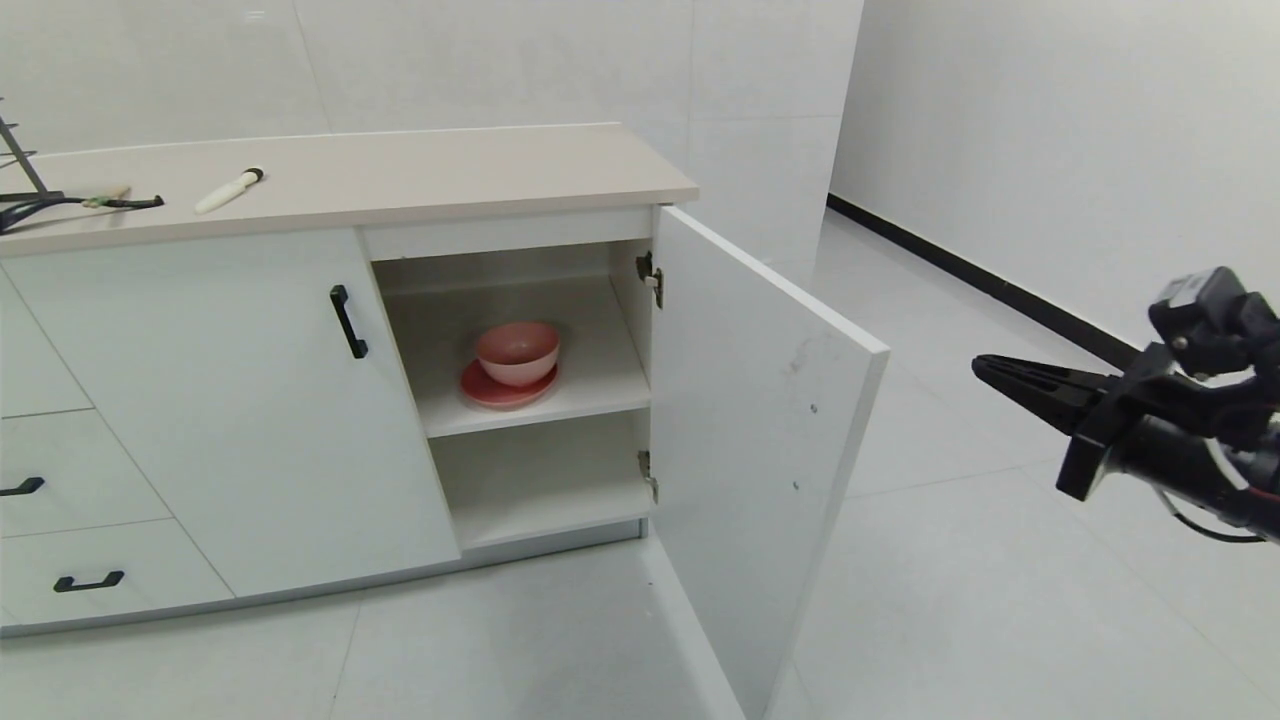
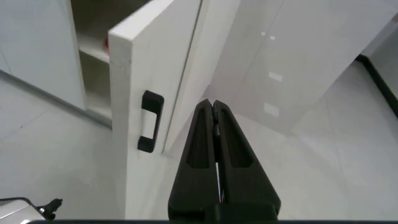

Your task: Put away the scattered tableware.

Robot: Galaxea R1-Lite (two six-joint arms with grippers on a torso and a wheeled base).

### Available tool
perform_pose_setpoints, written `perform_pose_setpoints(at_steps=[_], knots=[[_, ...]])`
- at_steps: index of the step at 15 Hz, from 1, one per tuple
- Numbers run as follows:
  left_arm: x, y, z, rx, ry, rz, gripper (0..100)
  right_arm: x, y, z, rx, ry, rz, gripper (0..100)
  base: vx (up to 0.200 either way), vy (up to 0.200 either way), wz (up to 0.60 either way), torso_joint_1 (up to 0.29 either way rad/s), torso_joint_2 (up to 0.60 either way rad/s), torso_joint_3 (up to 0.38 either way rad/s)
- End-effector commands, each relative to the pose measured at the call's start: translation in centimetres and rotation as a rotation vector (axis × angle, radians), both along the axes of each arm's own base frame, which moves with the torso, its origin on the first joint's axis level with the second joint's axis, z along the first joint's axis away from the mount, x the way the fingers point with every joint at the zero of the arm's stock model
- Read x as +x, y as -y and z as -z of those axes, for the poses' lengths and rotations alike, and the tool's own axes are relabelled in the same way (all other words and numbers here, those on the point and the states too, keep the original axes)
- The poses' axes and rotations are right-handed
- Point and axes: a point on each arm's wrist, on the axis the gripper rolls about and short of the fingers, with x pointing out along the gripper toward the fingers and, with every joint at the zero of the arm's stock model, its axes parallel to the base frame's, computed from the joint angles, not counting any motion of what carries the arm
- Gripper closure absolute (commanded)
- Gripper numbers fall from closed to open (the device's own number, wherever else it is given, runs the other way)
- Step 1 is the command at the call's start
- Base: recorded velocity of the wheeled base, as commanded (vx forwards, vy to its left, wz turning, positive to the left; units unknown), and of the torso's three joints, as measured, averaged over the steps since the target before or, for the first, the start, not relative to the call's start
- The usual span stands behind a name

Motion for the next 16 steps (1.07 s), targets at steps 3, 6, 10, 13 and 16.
perform_pose_setpoints(at_steps=[3,6,10,13,16], knots=[[0.0,0.0,0.0,0.000,0.000,0.000,0,3.6,-1.6,1.9,-0.010,-0.053,-0.044,100,0.000,0.000,0.00,0.000,0.00,0.000],[0.0,0.0,0.0,-0.002,0.000,0.000,0,4.6,-3.3,2.0,-0.004,-0.039,-0.099,100,0.000,0.000,0.00,0.000,0.00,0.000],[0.0,0.0,0.0,-0.002,0.000,-0.002,0,5.9,-4.5,2.2,-0.002,-0.035,-0.130,100,0.000,0.000,0.00,0.000,0.00,0.000],[0.0,0.0,0.0,-0.003,0.002,-0.002,0,5.3,-6.3,2.2,-0.002,-0.034,-0.192,100,0.000,0.000,0.00,0.000,0.00,0.000],[0.0,0.0,0.0,-0.003,0.002,-0.002,0,4.7,-7.3,2.2,-0.002,-0.037,-0.232,100,0.000,0.000,0.00,0.000,0.00,0.000]])
